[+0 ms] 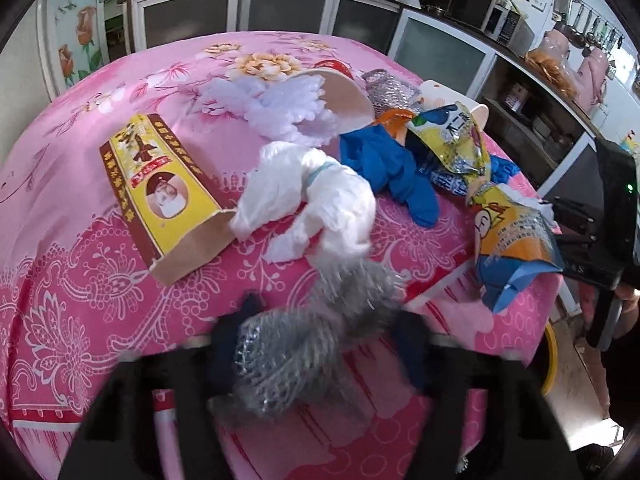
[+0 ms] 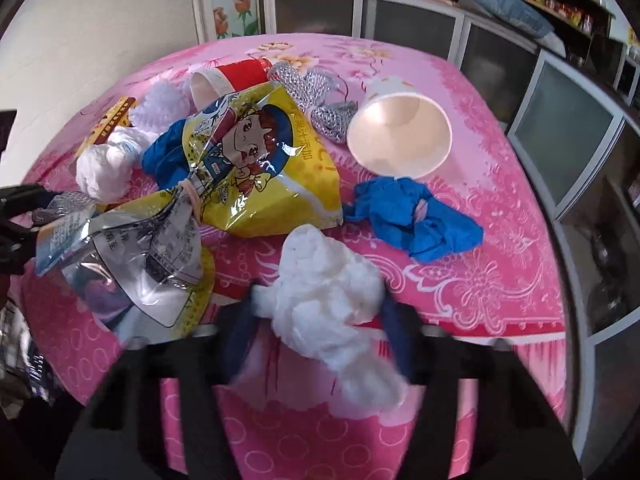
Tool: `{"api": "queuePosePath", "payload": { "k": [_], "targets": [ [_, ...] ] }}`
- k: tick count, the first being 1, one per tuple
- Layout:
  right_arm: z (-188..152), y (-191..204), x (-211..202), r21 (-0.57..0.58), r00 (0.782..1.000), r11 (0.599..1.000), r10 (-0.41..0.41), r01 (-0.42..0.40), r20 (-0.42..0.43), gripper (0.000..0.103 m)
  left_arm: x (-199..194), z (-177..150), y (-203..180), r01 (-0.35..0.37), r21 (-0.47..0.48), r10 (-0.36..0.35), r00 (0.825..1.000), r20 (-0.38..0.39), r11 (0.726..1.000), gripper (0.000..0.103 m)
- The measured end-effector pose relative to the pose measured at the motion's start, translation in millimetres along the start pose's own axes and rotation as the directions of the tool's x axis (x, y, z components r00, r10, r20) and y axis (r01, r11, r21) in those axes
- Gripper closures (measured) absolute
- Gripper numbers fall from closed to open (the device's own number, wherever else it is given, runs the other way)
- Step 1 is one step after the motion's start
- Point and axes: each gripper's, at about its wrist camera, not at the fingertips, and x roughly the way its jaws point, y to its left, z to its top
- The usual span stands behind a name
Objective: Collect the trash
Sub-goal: 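Grasp the steel wool scrubber with the left tool while the right tool grasps white tissue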
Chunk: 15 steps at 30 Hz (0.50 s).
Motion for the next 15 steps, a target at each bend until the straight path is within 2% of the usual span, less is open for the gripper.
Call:
{"api": "queuePosePath", "payload": {
  "k": [3,15],
  "targets": [
    [-1,-1,-5,0.010,1.000,1.000,0.011,-0.011,0.009,0.069,-3,-1,1,0.015,-0.004,-0.015,1.000,-0.007,1.000,0.080],
    [-2,-6,-56,0.053,0.994,0.998,0.011,-0.017,0.105,0.071,-60,-11,-4,0.037,0.007,-0.037,0.995,0.090,0.999,0.081]
  ]
}}
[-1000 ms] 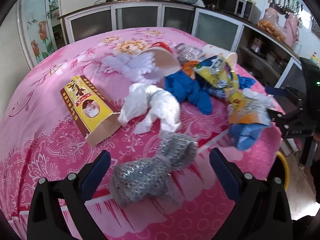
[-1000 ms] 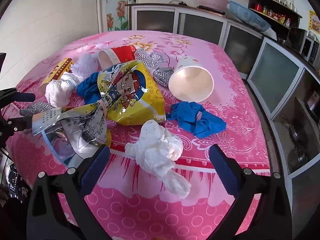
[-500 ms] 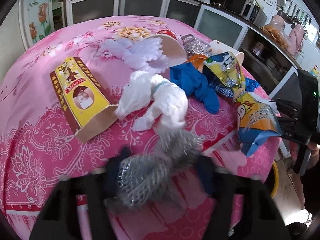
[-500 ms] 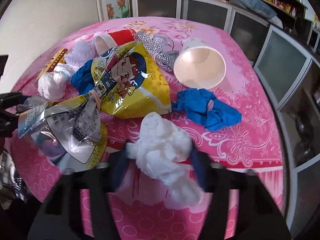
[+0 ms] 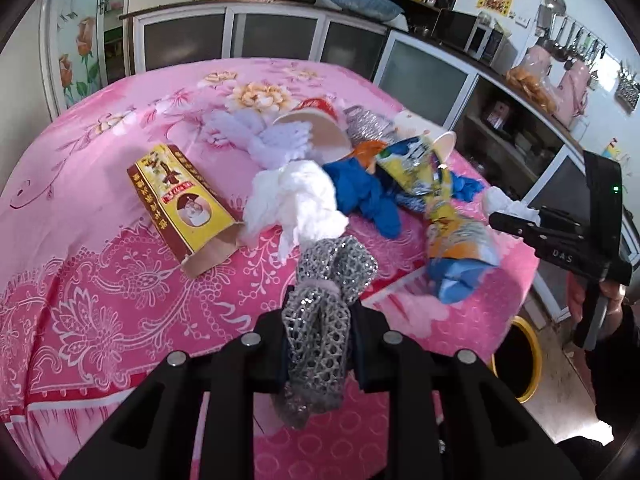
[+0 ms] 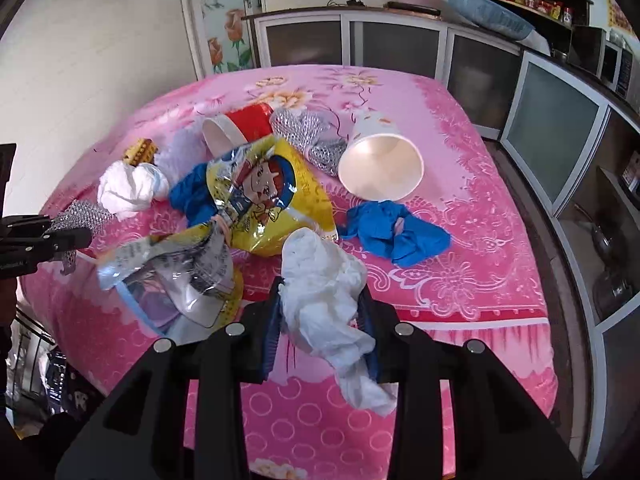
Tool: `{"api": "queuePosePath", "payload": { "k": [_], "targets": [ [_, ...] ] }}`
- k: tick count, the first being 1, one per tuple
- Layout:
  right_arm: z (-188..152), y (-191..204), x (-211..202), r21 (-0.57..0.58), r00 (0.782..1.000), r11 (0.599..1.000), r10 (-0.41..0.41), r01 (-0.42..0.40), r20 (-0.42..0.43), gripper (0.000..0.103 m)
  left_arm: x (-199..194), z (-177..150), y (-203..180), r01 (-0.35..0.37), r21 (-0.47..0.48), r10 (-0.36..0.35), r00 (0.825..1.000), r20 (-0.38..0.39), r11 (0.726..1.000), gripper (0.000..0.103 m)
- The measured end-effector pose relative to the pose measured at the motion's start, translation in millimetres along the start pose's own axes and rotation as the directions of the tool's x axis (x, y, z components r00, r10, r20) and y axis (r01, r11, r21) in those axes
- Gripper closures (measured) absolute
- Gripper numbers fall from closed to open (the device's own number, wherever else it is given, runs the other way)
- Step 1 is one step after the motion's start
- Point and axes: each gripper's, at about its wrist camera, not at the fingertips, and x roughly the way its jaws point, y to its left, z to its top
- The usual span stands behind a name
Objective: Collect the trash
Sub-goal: 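Carry both items to the yellow bin and open both tools over it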
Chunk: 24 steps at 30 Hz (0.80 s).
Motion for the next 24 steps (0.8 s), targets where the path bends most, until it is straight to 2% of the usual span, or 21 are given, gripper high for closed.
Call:
{"api": "queuePosePath", "payload": {
  "k": [2,5,12,17,19,22,24],
  "targets": [
    [-4,-3,-11,0.021,1.000,1.000,0.004,-0.004,0.013,0.071,-9,-1,-8,-0.002,0.021,0.001,1.000,0.017,1.000,0.081],
    [-16,-11,-33,0.058,0.999,0.998,-0.011,0.008,0.043,0.071,-21,-3,-28,0.033,0.067,-0.036,0.999,0.040,0.997,0.081],
    [-61,-58,-102,0.191,0.988,0.977,-0.116,0.096,0.100,0.071,-43,-3,-92,0.131,0.199,-0.146,0.987,0.063,0.971,0.080],
    [-105,-95,-146,0.302,0.970,0.936,-0.221,0.181,0.101,0.070,-28,-11,-159,0.252,0.309,-0.263,0.965,-0.006,0.917,0.080],
    [-124,-109,-160,0.342,0.962,0.915,-0.258,0.214,0.089,0.070,-19,-14,-189,0.318,0.347,-0.323,0.945,-0.043,0.883,0.080],
    [-160,-132,-183,0.409,0.944,0.871,-0.322,0.270,0.063,0.070,-5,-18,-225,0.377,0.396,-0.376,0.923,-0.084,0.837,0.080],
    [-181,-142,-194,0.448,0.936,0.844,-0.349,0.294,0.044,0.070,6,-20,-254,0.426,0.421,-0.416,0.901,-0.121,0.801,0.079]
  ]
}}
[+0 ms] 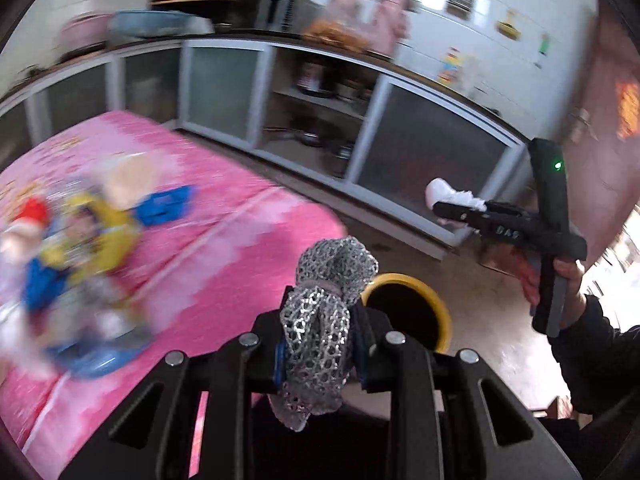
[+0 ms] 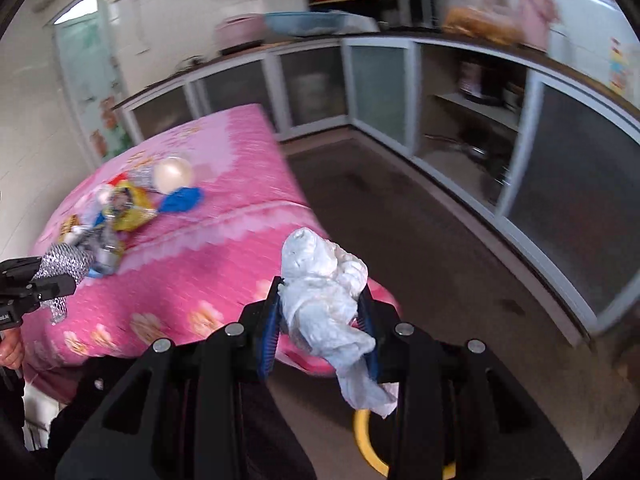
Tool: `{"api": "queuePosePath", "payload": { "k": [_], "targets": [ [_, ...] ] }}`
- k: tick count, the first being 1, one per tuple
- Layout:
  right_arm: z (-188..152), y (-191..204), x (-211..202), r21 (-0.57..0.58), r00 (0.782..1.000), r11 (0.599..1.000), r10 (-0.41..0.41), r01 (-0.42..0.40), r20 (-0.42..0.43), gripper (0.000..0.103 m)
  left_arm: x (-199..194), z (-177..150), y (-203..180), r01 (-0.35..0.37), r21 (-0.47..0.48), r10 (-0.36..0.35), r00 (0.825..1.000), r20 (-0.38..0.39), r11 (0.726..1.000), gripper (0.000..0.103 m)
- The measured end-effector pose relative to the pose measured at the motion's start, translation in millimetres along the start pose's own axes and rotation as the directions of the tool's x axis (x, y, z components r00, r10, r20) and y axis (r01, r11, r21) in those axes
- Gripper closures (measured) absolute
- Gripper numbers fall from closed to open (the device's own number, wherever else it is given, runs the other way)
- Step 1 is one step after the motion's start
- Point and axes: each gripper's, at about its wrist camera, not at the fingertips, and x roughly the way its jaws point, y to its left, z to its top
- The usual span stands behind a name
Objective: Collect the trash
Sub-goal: 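Carry both items to the yellow bin and open both tools over it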
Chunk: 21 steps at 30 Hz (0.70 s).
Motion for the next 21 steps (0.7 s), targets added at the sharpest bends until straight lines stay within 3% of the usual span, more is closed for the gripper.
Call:
{"api": "queuePosePath", "payload": {
  "k": [7,10,16,21],
  "targets": [
    [-46,-77,-6,0.141,0.992,0.983,-0.111,0.118,-0.058,0.070,83,23,-73,0.176,0.129,-0.167,0.983,-0.078,0.976,0.079],
    [-64,-94,-2,0.179,0.987,0.973,-0.131,0.146,-0.092,0.070,124,23,-97,0.211,0.173,-0.189,0.972,-0.138,0.962,0.078],
    [-97,-122,19,0.218,0.970,0.956,-0.155,0.195,-0.186,0.070,209,5,-137,0.289,0.209,-0.227,0.934,-0.278,0.934,0.078],
    [-119,-146,37,0.272,0.957,0.939,-0.140,0.210,-0.256,0.069,255,-5,-151,0.298,0.209,-0.211,0.910,-0.357,0.931,0.077]
  ]
}}
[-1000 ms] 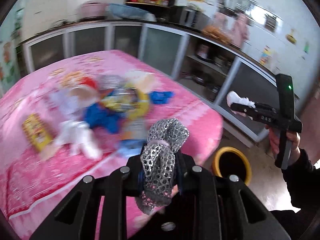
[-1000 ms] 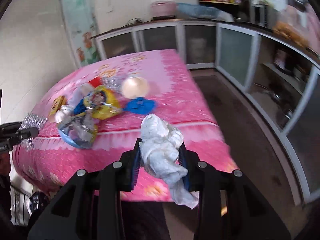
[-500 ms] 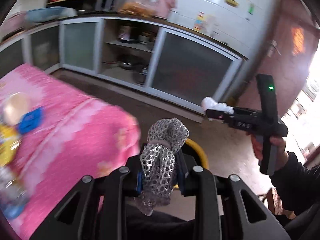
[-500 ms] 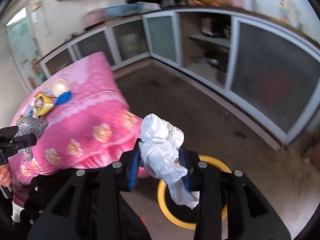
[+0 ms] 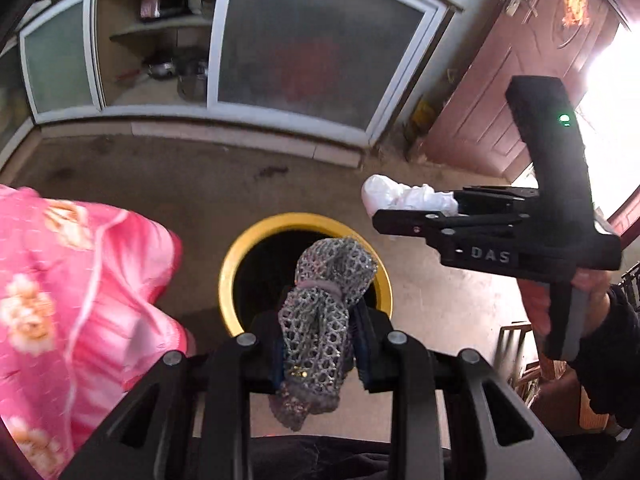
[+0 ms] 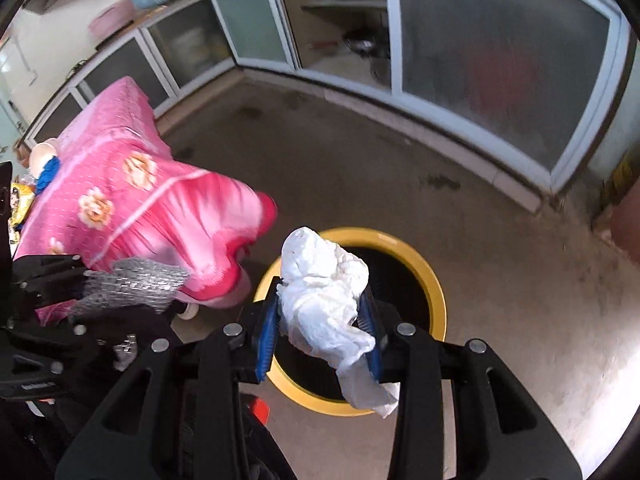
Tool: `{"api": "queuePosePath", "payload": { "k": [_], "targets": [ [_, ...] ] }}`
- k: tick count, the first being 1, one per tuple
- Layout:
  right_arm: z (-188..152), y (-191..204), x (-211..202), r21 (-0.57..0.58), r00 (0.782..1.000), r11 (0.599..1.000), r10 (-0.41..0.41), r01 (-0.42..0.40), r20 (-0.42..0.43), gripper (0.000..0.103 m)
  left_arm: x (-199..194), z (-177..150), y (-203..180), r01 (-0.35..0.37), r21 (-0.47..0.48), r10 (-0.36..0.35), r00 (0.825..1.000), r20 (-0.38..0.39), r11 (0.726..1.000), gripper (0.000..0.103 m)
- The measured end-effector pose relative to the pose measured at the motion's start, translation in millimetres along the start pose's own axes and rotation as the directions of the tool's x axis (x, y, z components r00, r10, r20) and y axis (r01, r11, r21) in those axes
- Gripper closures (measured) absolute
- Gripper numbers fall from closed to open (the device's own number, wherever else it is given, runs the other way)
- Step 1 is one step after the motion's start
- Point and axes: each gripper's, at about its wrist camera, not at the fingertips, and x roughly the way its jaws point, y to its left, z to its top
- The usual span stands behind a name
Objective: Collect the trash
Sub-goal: 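Carry both items to the yellow bin and open both tools over it, then move both tools back over the table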
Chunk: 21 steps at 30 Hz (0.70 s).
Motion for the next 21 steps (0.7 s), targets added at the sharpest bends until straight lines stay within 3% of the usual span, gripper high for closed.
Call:
{"api": "queuePosePath", "payload": {
  "k": [2,4,6,12,14,17,21],
  "targets": [
    [-2,-7,7,0.008,1.000,1.000,-0.011,0.012,-0.015,0.068,12,3,3,0.004,-0.016,-0.005,1.000,-0.016,1.000,0.077],
    [-2,-11,13,0.011,0.999,1.000,-0.016,0.016,-0.038,0.065,17,7,7,0.000,-0.028,0.000,1.000,-0.018,1.000,0.068],
    [-2,-16,19,0.017,0.998,0.999,-0.042,0.043,-0.056,0.049,18,10,7,0.016,-0.037,-0.017,1.000,-0.016,0.999,0.048],
    [2,-26,25,0.030,0.992,0.994,-0.102,0.104,-0.070,0.042,22,13,13,0.025,-0.059,-0.024,1.000,0.014,0.998,0.026],
    [2,-32,24,0.048,0.990,0.991,-0.122,0.126,-0.074,0.042,20,13,18,0.053,-0.077,-0.051,0.998,0.028,0.996,0.024],
    [2,-40,16,0.074,0.989,0.988,-0.133,0.138,-0.062,0.042,13,14,18,0.076,-0.085,-0.071,0.996,0.053,0.993,0.008],
    [4,-47,-1,0.084,0.986,0.982,-0.168,0.169,-0.021,0.042,8,17,14,0.063,-0.073,-0.057,0.995,0.079,0.995,0.008]
  ]
}}
